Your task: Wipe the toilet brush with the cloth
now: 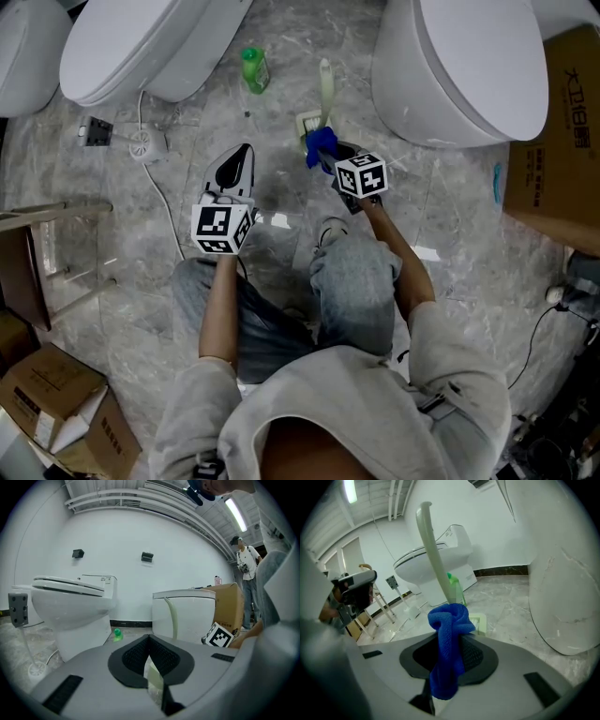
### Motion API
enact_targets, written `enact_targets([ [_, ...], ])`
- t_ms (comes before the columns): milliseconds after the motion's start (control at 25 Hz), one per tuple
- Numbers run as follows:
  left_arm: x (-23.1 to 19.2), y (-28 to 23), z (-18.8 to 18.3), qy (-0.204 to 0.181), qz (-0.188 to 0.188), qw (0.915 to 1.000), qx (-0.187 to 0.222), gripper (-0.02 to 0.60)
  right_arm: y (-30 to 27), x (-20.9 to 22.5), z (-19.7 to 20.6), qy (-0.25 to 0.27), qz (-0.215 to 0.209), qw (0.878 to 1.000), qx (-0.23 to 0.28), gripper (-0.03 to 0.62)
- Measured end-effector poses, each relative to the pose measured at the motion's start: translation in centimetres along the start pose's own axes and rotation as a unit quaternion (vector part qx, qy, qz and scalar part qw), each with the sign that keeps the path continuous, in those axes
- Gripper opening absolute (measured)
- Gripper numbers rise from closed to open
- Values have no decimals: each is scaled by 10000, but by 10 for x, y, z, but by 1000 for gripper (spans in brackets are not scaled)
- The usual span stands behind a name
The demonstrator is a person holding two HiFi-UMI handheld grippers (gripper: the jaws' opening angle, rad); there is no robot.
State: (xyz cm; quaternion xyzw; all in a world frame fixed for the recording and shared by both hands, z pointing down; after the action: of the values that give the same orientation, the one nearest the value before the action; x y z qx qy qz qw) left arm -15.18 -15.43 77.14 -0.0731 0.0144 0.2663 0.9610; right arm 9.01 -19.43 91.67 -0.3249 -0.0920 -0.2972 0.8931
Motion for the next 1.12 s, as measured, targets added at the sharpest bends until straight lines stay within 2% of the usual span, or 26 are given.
enact_targets([
  [320, 5, 1, -3, 12, 80, 9999, 66, 18, 51, -58, -44, 320, -553, 9944, 838, 106],
  [640, 5, 9, -10, -28, 16, 9999, 154, 18, 73, -93, -142, 581, -811, 9795, 1749, 105],
  [800, 5, 13, -13, -34, -37, 9998, 206, 18, 88, -97, -181, 654, -597, 9727, 2145, 106],
  [920, 3, 13, -13, -34, -53, 9997, 230, 18, 99, -98, -193, 944, -232, 9667, 2369, 104],
  [1120, 8, 10, -13, -57, -1, 9998, 205, 18, 93, -91, -182, 1369, 204, 9662, 2176, 106],
])
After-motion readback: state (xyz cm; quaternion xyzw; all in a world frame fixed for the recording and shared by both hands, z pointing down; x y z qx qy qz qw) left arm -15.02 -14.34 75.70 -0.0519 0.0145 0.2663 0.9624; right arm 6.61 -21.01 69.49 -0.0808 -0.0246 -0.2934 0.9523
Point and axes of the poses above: the fingertips, and each gripper's own axes: y backward along the fingers, x to its right, z out of its underside, the point moved 8 cm from there along y, backward along the fingers, and after that the axes turned 7 degrees about x, right-handed, at the moved point
